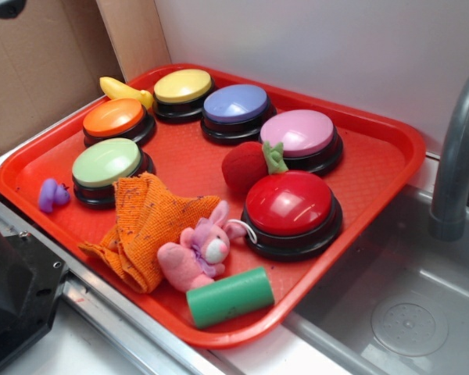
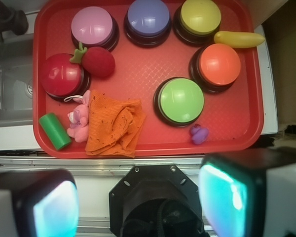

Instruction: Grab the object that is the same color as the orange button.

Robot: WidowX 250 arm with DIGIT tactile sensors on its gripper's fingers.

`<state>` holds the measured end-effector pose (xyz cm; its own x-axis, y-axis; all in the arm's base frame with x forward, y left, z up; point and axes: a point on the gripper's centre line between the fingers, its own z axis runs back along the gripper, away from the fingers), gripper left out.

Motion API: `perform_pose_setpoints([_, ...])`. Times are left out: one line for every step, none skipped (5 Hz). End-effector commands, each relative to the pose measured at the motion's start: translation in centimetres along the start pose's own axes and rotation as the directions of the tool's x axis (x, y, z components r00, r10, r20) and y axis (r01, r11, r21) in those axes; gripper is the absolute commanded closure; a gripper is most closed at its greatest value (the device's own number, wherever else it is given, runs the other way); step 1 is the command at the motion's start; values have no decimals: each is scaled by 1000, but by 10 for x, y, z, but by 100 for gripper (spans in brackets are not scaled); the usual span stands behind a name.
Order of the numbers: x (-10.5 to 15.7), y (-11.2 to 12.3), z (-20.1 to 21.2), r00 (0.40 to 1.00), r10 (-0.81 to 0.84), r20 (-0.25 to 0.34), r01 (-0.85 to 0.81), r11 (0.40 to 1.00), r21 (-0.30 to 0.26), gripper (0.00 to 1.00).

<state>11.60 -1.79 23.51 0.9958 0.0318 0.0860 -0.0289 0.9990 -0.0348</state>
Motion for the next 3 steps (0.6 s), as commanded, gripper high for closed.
perform_pose_setpoints([0,0,0,1000,0,0,0,1000,0,0])
perform_pose_setpoints([0,3,-17,991,135,11,-135,989,-53,0])
perform_pose_setpoints([4,5,-44,957,291,1,-290,956,-31,0])
